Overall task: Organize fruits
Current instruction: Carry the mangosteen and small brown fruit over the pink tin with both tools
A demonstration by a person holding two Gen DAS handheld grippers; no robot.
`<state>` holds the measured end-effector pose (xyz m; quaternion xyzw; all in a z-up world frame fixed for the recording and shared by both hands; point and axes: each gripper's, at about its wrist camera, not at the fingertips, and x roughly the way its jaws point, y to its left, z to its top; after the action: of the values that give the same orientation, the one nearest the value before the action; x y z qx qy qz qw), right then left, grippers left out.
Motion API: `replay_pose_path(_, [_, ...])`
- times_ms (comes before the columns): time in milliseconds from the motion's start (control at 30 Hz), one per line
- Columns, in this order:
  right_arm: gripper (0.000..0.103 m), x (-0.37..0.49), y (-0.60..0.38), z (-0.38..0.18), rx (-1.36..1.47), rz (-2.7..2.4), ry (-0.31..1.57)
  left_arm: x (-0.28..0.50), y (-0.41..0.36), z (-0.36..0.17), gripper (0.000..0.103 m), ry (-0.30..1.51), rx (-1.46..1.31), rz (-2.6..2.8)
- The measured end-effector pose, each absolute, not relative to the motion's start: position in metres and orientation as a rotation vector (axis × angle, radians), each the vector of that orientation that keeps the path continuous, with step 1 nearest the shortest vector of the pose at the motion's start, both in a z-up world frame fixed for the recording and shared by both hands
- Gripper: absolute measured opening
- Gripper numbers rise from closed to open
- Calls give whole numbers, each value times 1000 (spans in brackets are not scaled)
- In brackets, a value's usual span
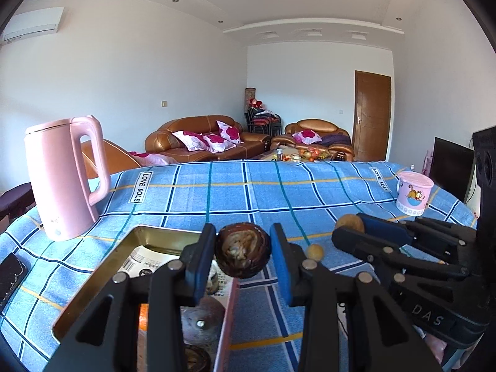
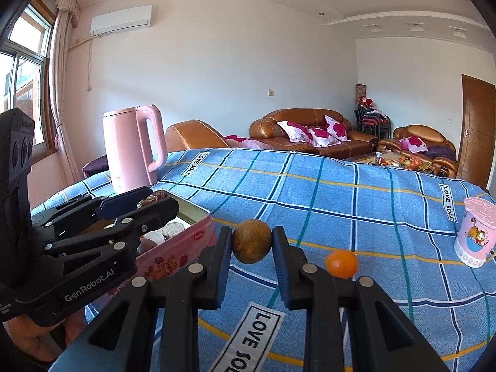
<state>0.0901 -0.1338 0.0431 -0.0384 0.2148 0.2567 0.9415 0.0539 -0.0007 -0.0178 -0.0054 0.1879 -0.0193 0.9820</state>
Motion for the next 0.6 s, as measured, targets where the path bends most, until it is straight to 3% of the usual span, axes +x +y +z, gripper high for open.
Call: replay_pose_path(600, [28,96,-64,54,-121,650,446,59,52,-20,37,457,-6,60])
